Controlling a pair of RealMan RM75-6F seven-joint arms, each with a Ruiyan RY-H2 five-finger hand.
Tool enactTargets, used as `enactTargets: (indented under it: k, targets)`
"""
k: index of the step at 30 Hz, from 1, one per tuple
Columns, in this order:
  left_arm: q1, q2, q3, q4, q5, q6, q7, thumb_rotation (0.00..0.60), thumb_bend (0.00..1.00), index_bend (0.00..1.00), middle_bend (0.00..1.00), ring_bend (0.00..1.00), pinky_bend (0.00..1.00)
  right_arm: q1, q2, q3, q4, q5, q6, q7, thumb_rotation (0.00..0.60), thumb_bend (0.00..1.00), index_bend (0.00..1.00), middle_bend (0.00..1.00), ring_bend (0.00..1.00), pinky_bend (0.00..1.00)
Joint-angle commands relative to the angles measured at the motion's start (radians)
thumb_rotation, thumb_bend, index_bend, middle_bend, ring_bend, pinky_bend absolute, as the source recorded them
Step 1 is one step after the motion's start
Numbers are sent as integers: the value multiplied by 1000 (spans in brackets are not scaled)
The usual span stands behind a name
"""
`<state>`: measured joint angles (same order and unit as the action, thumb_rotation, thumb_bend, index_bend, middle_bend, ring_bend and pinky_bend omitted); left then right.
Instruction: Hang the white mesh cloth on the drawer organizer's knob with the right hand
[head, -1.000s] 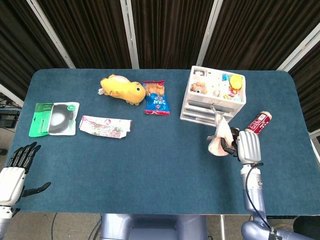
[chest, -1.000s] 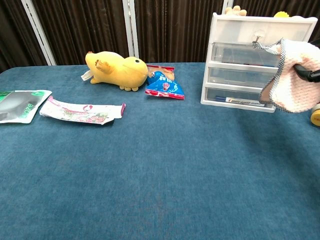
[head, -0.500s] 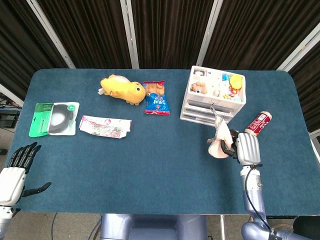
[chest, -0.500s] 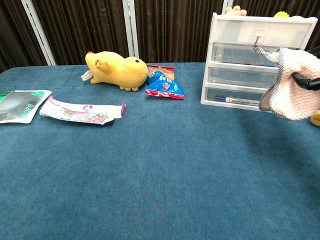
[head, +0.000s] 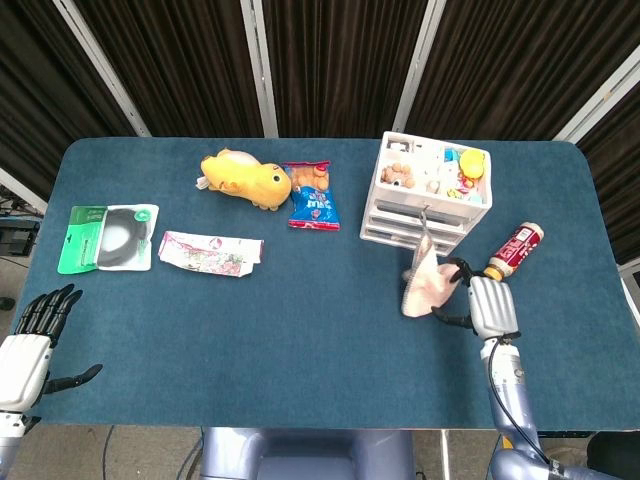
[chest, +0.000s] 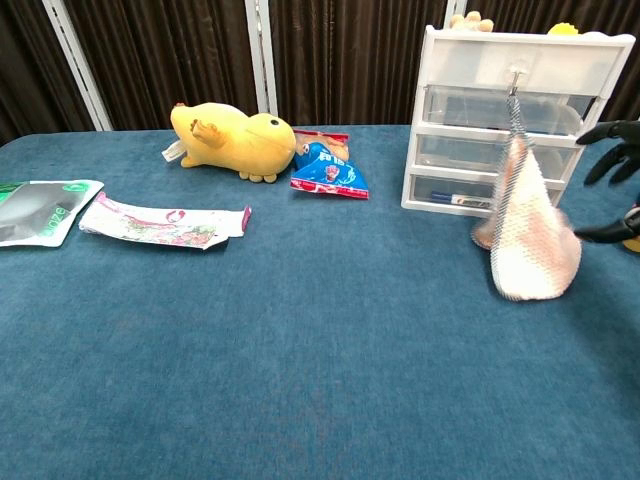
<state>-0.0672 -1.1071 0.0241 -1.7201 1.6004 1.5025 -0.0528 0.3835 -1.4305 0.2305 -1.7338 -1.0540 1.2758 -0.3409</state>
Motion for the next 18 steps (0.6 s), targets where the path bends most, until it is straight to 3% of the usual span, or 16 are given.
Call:
enactTargets:
  k: [1, 10, 14, 18]
  targets:
    - [0, 1, 0, 1, 1, 1, 1, 600, 0, 0, 0, 0, 0, -13, 57, -44, -51, -9, 3, -68, 600, 0, 0, 0, 0, 107]
    - [1, 4, 4, 9, 9, 4, 14, 600, 1, 0, 0, 0, 0, -124, 241, -201, -124, -188, 81, -67, 600, 0, 0, 0, 0, 90]
    - [2, 3, 2, 15, 10, 7, 33, 600, 0, 0, 0, 0, 0, -187, 294, -264, -96, -333, 165, -3, 600, 0, 0, 0, 0, 75]
    - [5, -1, 1, 27, 14, 15, 61, 600, 0, 0, 0, 0, 0, -240, 313, -294, -39, -440, 254, 50, 600, 0, 0, 0, 0, 63]
